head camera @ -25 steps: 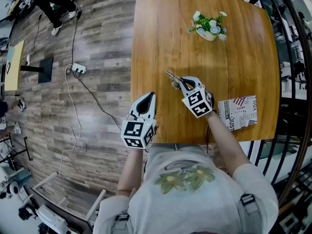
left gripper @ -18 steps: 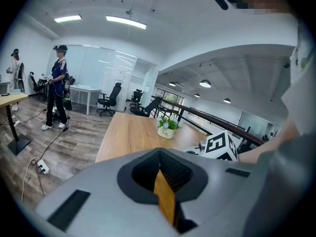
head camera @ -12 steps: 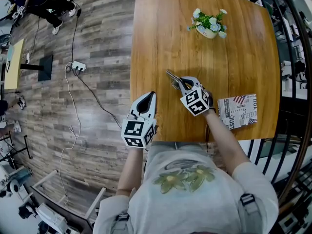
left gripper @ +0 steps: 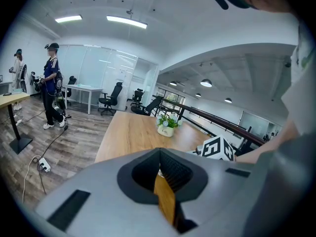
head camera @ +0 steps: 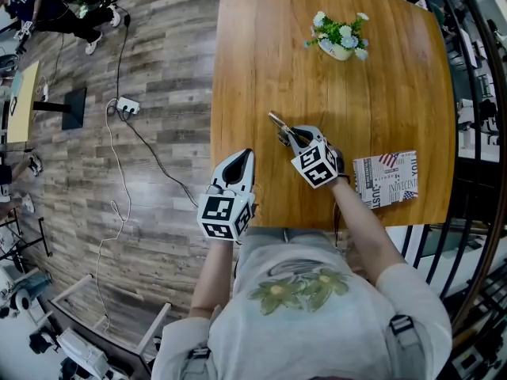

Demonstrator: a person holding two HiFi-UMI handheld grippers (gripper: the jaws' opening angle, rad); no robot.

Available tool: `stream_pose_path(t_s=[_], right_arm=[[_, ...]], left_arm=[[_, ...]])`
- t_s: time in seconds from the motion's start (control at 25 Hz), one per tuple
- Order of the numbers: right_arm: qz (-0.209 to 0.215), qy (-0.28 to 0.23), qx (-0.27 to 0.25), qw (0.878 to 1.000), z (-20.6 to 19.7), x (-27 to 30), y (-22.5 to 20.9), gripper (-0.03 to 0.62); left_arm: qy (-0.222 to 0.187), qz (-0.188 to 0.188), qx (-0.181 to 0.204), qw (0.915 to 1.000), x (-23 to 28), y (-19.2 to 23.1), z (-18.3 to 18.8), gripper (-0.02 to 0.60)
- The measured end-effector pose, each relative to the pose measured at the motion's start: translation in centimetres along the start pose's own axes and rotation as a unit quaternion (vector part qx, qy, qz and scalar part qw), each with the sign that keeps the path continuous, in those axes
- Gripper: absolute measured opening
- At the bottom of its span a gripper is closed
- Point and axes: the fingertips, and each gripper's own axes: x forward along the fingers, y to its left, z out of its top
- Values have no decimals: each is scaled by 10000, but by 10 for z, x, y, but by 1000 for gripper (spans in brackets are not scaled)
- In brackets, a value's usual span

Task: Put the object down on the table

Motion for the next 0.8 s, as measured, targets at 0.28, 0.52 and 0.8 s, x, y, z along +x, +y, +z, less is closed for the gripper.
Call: stream_pose_path(t_s=[0.28, 0.52, 0.8], right_arm=[[126, 16, -122, 9998, -3, 4, 12, 63], [157, 3, -212, 9997, -6, 6, 17, 78], [243, 24, -314, 9992, -9, 10, 24, 100]], left_arm=[[11, 25, -10, 10000, -2, -2, -4, 12], [31, 48, -26, 10000, -3, -5, -7, 12], [53, 80, -44, 9999, -6, -5, -11, 12]])
